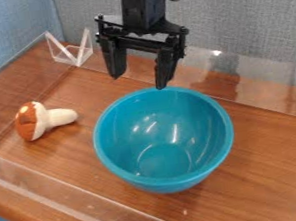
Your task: Put the mushroom in the blue bowl
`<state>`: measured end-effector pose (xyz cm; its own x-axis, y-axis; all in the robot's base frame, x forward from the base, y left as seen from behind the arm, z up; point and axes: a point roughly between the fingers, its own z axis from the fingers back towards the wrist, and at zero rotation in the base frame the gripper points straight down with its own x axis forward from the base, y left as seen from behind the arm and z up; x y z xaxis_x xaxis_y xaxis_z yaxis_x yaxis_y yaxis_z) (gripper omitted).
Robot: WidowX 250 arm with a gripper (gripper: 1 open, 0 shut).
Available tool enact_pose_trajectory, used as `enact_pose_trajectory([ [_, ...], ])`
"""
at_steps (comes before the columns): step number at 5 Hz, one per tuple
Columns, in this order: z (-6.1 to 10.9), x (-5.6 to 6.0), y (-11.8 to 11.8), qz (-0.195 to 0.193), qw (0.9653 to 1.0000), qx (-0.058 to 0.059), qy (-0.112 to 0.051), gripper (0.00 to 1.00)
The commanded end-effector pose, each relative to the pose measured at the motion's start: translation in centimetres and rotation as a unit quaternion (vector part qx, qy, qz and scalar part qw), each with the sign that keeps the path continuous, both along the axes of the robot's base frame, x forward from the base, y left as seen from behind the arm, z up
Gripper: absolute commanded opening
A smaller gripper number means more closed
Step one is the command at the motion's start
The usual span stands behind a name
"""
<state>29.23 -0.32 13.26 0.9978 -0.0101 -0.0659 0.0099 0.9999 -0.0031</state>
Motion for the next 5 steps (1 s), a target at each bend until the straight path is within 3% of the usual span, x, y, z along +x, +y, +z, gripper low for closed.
enact_pose_trajectory([
  [1, 0.0, -0.8, 1.9, -0.060, 0.9981, 0.006, 0.006, 1.00],
  [2, -0.8, -2.1, 5.2, -0.161, 0.9868, 0.010, 0.015, 1.00],
  [3, -2.1, -3.3, 9.1, -0.283, 0.9591, 0.009, 0.006, 1.00],
  [4, -2.9, -4.7, 13.1, -0.305, 0.9521, 0.014, 0.004, 1.00],
  [5, -3.9, -4.7, 15.0, -0.293, 0.9557, 0.023, -0.006, 1.00],
])
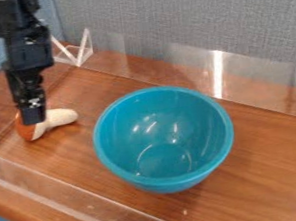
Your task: Put the mushroom in the blue bowl
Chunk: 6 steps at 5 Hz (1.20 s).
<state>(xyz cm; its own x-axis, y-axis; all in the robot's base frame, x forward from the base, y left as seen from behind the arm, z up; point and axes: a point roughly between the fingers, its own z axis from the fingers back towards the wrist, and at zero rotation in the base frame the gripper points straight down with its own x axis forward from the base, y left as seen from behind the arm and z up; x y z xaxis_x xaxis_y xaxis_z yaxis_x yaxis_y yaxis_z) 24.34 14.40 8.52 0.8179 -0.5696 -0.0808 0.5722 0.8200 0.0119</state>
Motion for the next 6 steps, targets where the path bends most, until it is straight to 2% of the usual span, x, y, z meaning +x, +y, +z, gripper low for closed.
enact_pose_trajectory([
  [1, -0.4, 0.8, 0.4, -0.003, 0.9995, 0.007, -0.029, 1.00],
  [2, -1.6, 1.6, 0.3, -0.010, 0.9991, 0.009, -0.041, 1.00],
  [3, -2.0, 1.9, 0.6, -0.006, 0.9988, 0.008, -0.049, 1.00],
  [6, -3.4, 2.5, 1.1, -0.003, 0.9984, 0.003, -0.057, 1.00],
])
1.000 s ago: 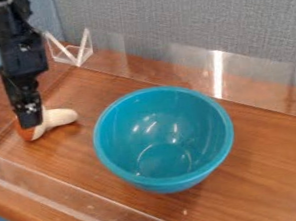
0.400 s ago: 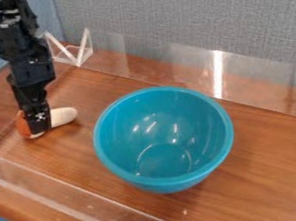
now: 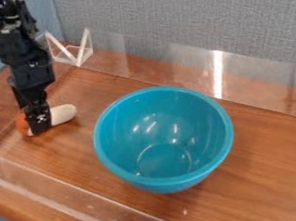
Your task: Put the mushroom in the blue bowl
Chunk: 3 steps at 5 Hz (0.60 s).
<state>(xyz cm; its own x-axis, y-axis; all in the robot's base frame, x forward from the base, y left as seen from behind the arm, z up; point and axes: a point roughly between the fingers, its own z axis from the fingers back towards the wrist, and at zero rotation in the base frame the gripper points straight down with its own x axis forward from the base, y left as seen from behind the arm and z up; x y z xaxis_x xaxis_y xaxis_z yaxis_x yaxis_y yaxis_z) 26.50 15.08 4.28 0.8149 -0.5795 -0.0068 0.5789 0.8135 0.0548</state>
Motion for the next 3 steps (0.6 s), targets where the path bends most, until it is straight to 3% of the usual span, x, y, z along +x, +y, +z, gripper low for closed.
enact_pose_trajectory([
  [1, 0.31, 0.55, 0.31, 0.003, 0.9999, 0.005, -0.014, 1.00],
  [3, -0.65, 0.86, 0.11, 0.003, 0.9999, -0.001, -0.013, 1.00],
])
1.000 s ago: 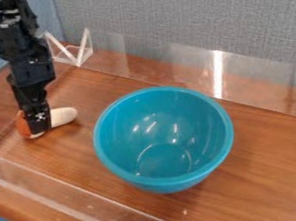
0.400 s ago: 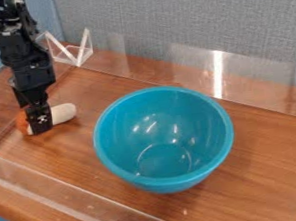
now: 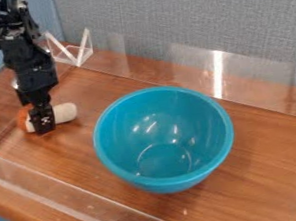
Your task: Put the mushroom in the blue bowl
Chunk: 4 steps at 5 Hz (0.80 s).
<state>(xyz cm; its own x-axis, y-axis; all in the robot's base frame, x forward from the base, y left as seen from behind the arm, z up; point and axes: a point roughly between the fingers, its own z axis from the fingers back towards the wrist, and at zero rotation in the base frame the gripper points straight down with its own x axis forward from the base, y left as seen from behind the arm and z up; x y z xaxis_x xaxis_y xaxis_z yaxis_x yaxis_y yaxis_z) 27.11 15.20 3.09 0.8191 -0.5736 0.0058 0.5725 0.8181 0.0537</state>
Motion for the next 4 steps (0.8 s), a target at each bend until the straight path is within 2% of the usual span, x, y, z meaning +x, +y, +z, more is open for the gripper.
enact_pose_trajectory([
  [1, 0.16, 0.34, -0.08, 0.001, 1.0000, -0.001, -0.007, 1.00],
  [2, 0.05, 0.32, -0.15, 0.004, 1.0000, -0.004, -0.007, 0.00],
  [4, 0.26, 0.18, -0.28, 0.010, 0.9999, -0.009, -0.008, 0.00],
])
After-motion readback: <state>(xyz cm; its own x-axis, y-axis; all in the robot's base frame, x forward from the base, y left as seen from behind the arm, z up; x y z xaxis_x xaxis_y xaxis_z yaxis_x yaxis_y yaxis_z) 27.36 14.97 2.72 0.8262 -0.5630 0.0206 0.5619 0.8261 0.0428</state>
